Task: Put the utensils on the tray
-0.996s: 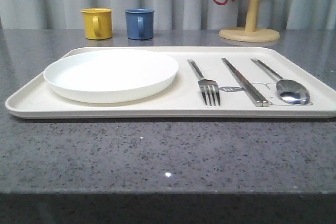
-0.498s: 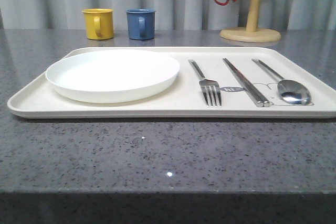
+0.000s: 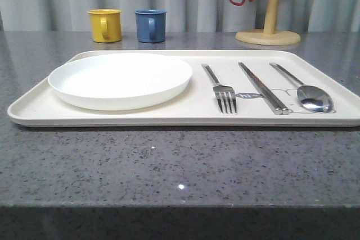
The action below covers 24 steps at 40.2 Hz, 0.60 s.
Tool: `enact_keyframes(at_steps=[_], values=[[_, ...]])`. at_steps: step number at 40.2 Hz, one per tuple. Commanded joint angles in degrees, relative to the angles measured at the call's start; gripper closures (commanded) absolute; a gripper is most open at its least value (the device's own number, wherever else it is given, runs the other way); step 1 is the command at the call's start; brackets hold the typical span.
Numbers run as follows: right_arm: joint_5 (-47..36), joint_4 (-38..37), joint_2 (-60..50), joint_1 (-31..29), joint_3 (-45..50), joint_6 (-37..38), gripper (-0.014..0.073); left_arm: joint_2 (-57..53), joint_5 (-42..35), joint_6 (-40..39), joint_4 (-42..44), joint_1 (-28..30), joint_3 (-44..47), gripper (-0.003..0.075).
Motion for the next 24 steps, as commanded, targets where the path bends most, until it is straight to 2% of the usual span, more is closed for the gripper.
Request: enact_keyframes(at_steps=[1,24], values=[[-4.23,-0.76,0.56,0.02,-1.51,-0.54,0.0654,-1.22,-7.15,-0.42,-0.62,0.19,-0.33,0.0738],[-4.23,-0.76,0.56,0.02,-1.51,-0.54,0.0654,-1.22,-7.63,-0.42,-0.62,0.19,-0.21,0.0738]])
